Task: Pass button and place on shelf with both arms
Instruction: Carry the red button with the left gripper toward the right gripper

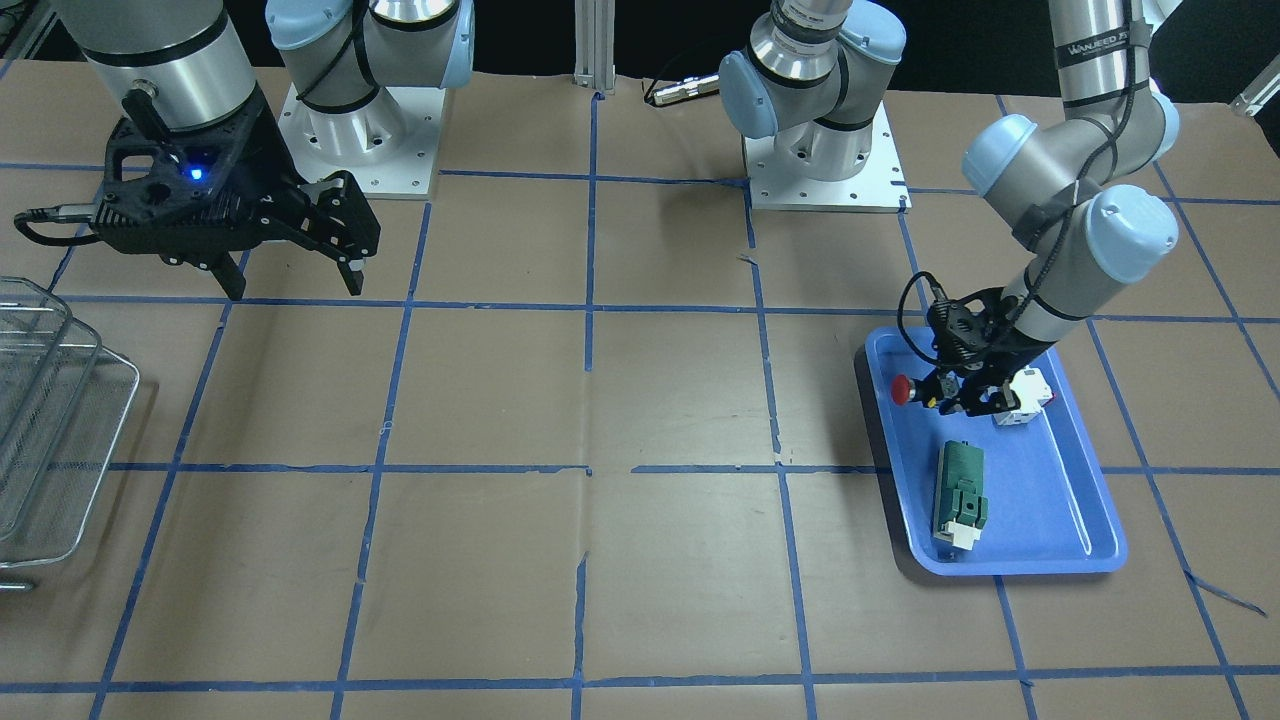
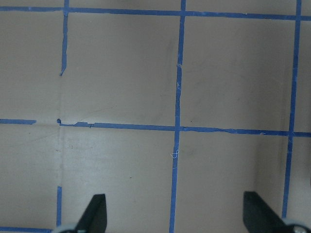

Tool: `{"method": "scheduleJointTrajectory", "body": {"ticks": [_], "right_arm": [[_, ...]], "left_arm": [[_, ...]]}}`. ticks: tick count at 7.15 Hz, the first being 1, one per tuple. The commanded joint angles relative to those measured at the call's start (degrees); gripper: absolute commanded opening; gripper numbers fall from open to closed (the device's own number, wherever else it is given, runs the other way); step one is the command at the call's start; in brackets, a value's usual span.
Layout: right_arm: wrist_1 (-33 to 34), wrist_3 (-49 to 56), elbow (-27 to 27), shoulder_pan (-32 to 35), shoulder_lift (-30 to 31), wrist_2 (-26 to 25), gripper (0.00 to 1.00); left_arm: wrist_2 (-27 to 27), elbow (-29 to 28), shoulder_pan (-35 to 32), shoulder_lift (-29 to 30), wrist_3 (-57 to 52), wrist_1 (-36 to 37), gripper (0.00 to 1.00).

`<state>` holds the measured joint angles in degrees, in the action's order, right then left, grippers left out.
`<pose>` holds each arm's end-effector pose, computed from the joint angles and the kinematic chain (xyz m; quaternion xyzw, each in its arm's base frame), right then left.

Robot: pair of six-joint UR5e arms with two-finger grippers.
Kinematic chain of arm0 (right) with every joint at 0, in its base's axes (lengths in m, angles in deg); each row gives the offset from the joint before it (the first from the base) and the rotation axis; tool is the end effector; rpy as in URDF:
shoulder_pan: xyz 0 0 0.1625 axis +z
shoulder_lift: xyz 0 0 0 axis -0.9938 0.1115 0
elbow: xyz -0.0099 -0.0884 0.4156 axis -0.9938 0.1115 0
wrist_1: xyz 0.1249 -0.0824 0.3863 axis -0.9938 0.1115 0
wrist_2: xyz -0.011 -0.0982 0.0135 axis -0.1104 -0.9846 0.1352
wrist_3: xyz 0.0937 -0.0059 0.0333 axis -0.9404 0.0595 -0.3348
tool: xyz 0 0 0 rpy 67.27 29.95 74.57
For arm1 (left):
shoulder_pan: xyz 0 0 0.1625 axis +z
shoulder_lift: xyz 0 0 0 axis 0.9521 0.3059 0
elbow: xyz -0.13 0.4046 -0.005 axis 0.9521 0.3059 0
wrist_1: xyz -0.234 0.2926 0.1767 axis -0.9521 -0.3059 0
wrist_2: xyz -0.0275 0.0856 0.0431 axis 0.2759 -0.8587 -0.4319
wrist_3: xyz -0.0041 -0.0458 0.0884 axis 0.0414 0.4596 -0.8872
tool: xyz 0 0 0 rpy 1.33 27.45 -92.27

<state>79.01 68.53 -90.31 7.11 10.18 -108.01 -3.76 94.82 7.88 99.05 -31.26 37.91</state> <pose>0.1427 -0.5152 0.4992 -0.0269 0.9978 -0.0582 0.0143 0.0675 -0.4741 0.2258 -0.6244 -0.7789 0.0462 0.0371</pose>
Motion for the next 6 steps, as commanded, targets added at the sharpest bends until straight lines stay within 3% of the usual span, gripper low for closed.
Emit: {"method": "scheduleJointTrajectory", "body": {"ticks": [1, 3, 4, 5, 6], "right_arm": [[0.1, 0.9, 0.2, -2.7, 0.1, 0.3, 1.0], [-1.1, 5.4, 0.4, -10.9, 0.2, 3.8, 1.0], [-2.4, 6.2, 0.3, -14.5, 0.2, 6.6, 1.0], [-4.1, 7.8, 0.3, -18.8, 0.1, 10.0, 1.0], [-8.1, 11.2, 0.2, -24.4, 0.1, 15.0, 1.0]], "left_arm": [[3.9, -3.9, -11.0, -5.4, 11.7, -6.3, 0.0], [8.0, -13.4, -24.0, -6.7, 25.4, -14.7, 0.0], [8.5, -15.7, -31.2, -6.5, 30.4, -14.4, 0.0], [12.9, -18.0, -36.8, -5.2, 37.2, -12.9, 0.0], [13.9, -19.9, -41.2, -3.9, 46.0, -8.5, 0.0]]}}
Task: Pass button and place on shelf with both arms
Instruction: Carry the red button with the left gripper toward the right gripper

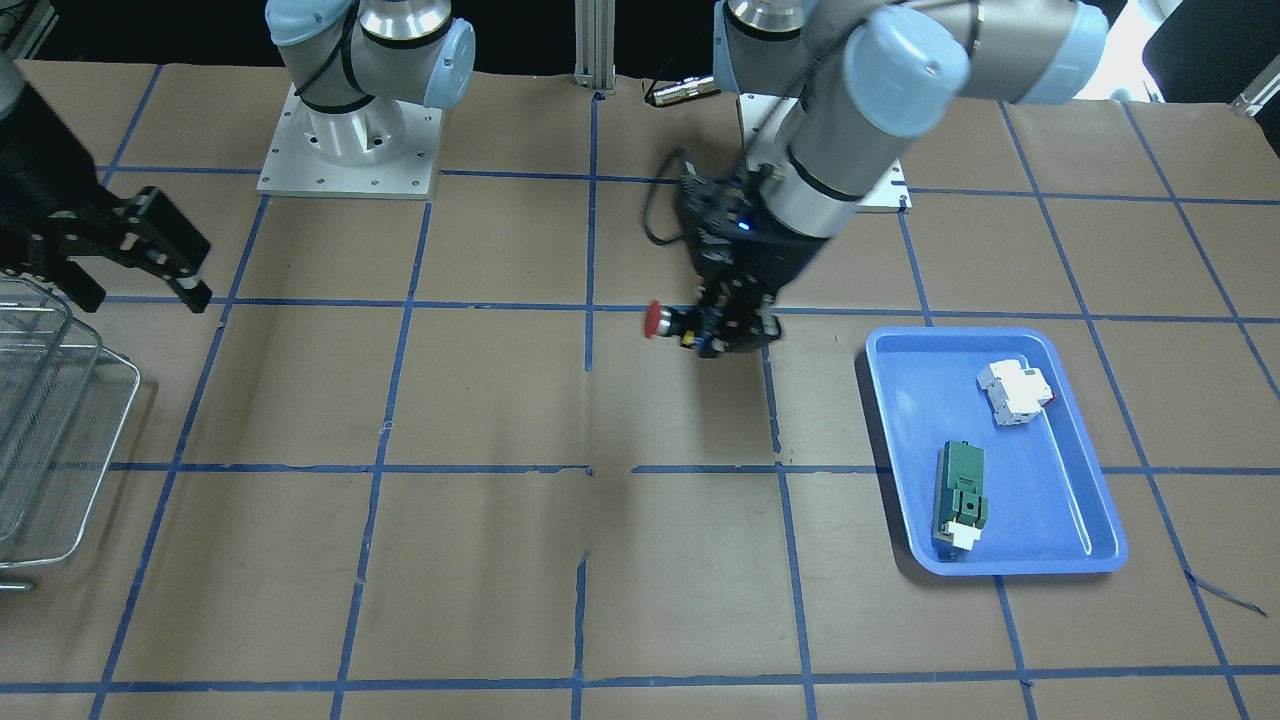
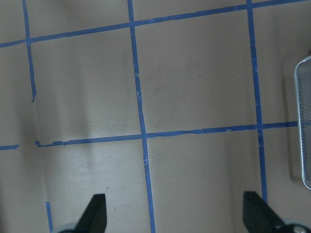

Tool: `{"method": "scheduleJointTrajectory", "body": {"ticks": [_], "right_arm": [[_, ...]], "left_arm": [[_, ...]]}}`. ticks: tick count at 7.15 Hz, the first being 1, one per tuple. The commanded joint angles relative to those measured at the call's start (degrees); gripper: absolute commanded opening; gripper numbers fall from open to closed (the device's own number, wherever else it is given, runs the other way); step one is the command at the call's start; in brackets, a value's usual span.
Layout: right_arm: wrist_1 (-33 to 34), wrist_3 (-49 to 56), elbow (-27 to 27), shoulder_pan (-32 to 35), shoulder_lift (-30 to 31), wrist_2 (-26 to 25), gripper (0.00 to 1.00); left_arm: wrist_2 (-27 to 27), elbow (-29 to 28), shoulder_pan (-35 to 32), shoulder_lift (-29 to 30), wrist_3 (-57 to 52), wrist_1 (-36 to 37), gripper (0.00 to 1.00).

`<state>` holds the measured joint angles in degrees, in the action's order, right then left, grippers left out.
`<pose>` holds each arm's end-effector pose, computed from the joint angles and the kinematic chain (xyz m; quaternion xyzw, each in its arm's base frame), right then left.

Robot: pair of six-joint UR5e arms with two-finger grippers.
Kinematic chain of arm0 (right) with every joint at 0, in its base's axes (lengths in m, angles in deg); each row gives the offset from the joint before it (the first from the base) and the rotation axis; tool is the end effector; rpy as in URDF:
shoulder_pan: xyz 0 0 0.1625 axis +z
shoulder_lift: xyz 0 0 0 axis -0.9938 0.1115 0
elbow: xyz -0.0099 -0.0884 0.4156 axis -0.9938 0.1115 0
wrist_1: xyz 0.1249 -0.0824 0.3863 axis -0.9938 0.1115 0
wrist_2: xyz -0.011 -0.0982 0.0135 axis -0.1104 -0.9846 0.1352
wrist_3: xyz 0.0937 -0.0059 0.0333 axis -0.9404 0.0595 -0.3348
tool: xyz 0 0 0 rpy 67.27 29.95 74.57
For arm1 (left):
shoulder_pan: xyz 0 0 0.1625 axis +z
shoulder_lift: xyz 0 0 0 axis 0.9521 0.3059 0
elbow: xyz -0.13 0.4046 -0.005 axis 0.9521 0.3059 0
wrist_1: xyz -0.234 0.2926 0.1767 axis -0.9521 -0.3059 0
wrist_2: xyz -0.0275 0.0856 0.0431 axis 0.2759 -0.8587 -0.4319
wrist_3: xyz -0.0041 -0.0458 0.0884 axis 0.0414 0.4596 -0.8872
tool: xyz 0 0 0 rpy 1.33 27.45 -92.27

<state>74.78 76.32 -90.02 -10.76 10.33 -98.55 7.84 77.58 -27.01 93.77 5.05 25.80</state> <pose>-0.0045 -0.5320 0.4970 0.0591 0.9932 -0.0471 0.0889 -0.2436 -0.4760 0.3866 -0.6164 -0.7677 0.1429 0.1014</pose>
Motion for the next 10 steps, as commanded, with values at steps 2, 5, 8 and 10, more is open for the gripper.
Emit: {"method": "scheduleJointTrajectory", "body": {"ticks": [2, 5, 8, 10], "right_arm": [[-11.3, 16.1, -0.3, -15.3, -0.5, 13.4, 1.0], [-23.5, 25.8, -1.2, -17.6, -1.4, 23.6, 1.0], [-34.7, 34.0, -3.7, -17.6, -1.4, 32.2, 1.0], [-35.1, 34.1, -5.4, -16.0, -0.6, 33.5, 1.0]], "left_arm": [[4.6, -3.2, -12.5, 4.2, 21.0, 11.8, 0.0], [6.1, -5.5, -16.3, 9.0, 30.6, 21.2, 0.0], [8.0, -8.4, -18.0, 11.8, 33.3, 23.8, 0.0], [8.2, -7.5, -18.5, 10.3, 29.8, 24.6, 0.0]]}}
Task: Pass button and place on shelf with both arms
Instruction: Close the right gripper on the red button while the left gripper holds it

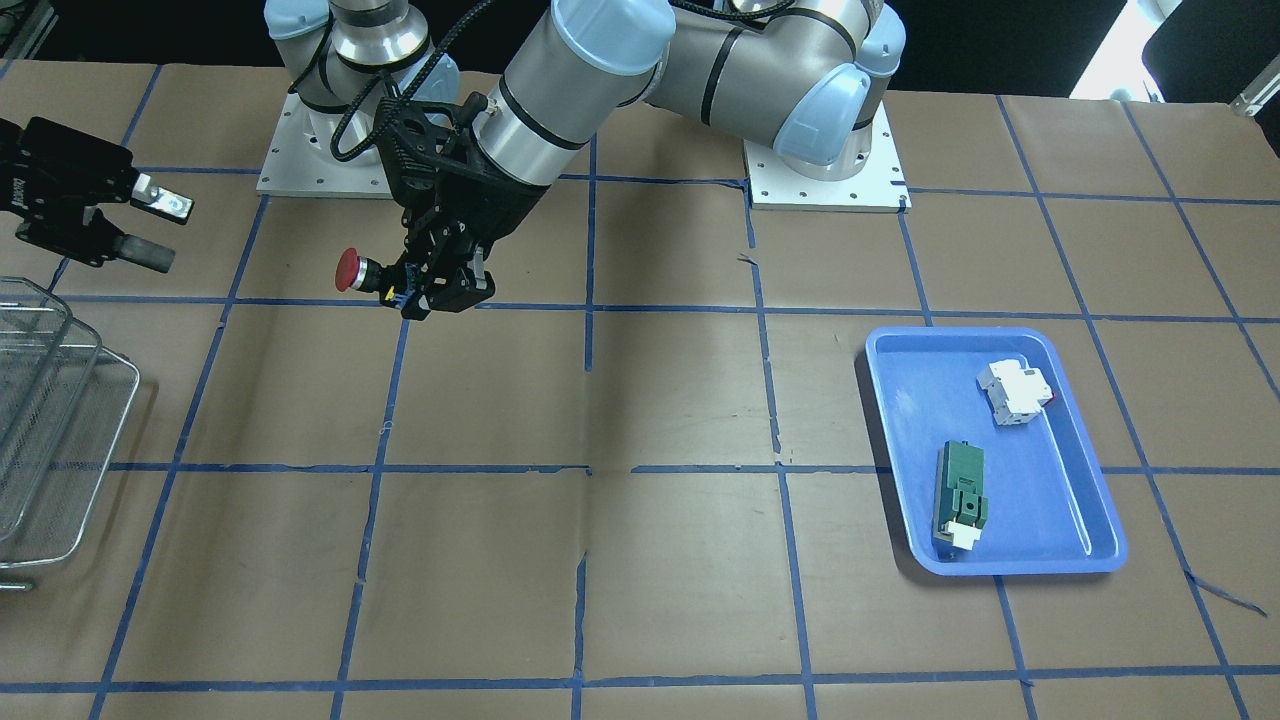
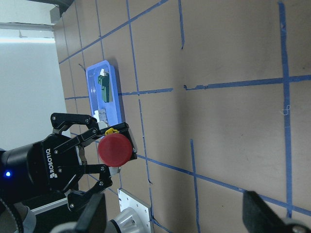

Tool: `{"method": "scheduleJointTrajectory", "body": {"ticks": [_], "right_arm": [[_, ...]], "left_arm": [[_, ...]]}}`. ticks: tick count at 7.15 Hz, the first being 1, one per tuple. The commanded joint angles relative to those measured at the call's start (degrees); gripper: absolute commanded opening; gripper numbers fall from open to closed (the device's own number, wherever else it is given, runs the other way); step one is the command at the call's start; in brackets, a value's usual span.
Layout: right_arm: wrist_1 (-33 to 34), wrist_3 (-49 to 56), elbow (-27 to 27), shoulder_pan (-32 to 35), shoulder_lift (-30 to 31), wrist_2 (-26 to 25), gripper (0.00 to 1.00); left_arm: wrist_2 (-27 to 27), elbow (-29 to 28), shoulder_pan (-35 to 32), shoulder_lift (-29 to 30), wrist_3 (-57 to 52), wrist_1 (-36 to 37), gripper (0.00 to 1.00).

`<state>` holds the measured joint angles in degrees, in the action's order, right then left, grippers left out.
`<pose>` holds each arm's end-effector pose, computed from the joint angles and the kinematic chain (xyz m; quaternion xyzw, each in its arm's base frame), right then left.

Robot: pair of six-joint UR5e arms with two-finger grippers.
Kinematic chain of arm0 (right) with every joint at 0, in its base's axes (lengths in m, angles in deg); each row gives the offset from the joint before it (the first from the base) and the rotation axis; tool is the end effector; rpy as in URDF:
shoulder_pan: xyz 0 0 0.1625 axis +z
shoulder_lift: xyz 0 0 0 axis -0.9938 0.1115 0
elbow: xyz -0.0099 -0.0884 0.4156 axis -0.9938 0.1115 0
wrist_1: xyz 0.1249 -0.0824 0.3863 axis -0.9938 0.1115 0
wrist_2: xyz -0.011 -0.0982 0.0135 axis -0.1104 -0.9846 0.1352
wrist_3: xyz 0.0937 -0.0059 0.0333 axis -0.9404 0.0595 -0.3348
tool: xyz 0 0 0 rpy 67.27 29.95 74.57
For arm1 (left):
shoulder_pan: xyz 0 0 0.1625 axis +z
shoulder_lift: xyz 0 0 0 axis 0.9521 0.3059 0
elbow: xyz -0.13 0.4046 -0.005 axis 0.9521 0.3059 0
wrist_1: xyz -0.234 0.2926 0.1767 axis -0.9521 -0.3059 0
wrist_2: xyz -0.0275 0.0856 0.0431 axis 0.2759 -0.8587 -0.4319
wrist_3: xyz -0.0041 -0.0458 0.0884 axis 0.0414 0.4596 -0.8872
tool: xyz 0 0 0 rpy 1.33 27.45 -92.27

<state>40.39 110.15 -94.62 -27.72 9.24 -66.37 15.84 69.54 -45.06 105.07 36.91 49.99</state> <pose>-0.0838 -0.4833 0.4324 0.0425 0.8875 0.0100 0.4588 -0.4331 -0.4539 0.4030 -0.5367 -0.7754 0.2647 0.2016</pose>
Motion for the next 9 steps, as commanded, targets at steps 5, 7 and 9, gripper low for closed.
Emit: {"method": "scheduleJointTrajectory", "body": {"ticks": [5, 7, 9], "right_arm": [[-1.7, -0.2, -0.9, 9.6, 0.7, 3.6, 1.0], [-1.6, 0.0, -2.0, 11.6, 0.6, 3.5, 1.0], [0.2, 0.6, -3.5, 13.5, 0.2, 3.8, 1.0]], "left_arm": [[1.6, 3.6, 0.8, -2.9, -10.1, 0.3, 0.0], [1.5, 3.6, 0.8, -2.9, -10.1, 0.3, 0.0], [1.5, 3.6, 0.8, -3.0, -10.2, 0.4, 0.0]]}}
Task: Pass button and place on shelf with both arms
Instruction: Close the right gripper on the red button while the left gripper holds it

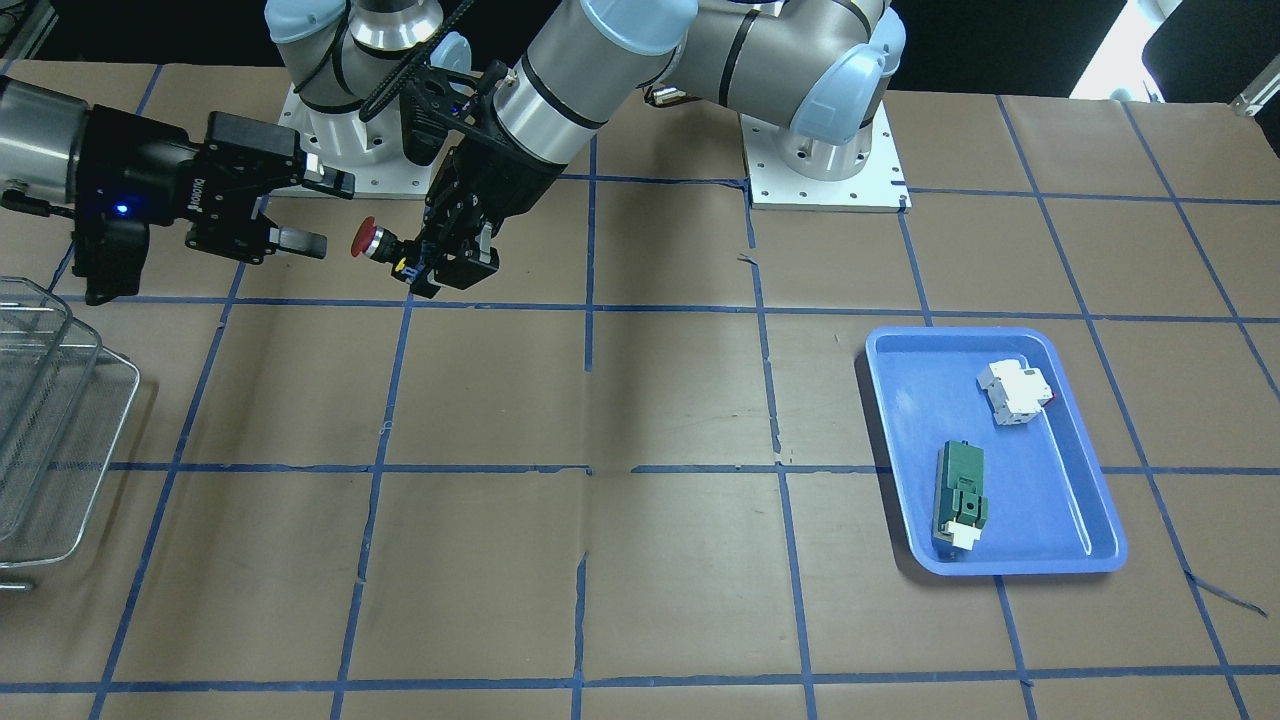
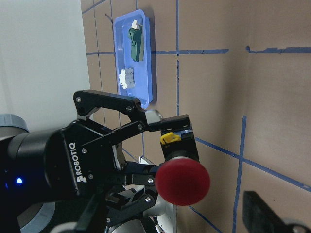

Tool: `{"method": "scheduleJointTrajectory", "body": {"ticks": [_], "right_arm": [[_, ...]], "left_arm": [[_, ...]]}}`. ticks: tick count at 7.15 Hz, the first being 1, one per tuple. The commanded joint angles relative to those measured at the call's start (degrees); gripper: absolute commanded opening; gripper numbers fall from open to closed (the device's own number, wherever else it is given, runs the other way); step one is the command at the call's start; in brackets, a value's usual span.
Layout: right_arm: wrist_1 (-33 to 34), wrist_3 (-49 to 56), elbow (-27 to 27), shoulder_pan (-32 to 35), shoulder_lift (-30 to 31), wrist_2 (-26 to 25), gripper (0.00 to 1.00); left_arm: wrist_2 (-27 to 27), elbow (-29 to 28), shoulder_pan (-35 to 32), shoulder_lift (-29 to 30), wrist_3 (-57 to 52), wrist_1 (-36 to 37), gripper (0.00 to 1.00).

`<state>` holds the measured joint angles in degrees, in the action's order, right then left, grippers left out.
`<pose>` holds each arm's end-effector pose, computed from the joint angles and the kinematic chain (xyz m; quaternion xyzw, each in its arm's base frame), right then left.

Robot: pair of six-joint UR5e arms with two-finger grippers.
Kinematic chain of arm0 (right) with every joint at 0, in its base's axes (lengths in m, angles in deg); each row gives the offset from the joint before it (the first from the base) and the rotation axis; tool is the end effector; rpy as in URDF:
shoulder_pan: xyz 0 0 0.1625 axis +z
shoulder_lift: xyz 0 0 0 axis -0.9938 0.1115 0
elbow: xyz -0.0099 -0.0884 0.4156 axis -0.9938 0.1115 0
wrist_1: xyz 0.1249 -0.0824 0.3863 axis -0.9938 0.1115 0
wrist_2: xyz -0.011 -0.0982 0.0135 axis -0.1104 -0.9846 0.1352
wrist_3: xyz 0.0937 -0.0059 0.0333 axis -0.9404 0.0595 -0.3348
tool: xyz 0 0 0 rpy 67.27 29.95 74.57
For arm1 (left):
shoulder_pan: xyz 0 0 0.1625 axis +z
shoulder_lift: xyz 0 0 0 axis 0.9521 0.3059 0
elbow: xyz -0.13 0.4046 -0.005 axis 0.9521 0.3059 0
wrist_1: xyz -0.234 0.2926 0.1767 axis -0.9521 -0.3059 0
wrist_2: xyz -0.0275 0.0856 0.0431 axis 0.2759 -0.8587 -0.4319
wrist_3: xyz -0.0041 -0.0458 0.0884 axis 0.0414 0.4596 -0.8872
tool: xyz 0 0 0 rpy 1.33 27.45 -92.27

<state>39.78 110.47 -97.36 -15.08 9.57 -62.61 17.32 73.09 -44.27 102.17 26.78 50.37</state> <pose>0.0310 -0.4846 0.4179 -0.0348 0.8709 0.0612 0.4864 -0.4185 -0.4379 0.4041 -0.5989 -0.7257 0.2817 0.1881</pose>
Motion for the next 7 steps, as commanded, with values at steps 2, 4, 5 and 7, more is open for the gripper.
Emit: {"method": "scheduleJointTrajectory", "body": {"ticks": [2, 4, 5, 7], "right_arm": [[0.7, 0.1, -0.8, 1.1, -0.2, 0.1, 1.0], [0.7, 0.2, -0.8, 1.0, -0.2, 0.0, 0.74], [0.7, 0.3, -0.8, 1.0, -0.2, -0.3, 0.36], [0.6, 0.2, -0.8, 1.1, -0.3, -0.1, 0.01]], "left_arm": [[0.0, 0.0, 0.0, -0.1, 0.0, 0.0, 0.0], [0.1, 0.0, 0.0, -0.2, 0.0, 0.0, 0.0], [0.1, 0.0, 0.0, -0.3, 0.0, 0.0, 0.0], [0.1, 0.0, 0.0, -0.3, 0.0, 0.0, 0.0]]}}
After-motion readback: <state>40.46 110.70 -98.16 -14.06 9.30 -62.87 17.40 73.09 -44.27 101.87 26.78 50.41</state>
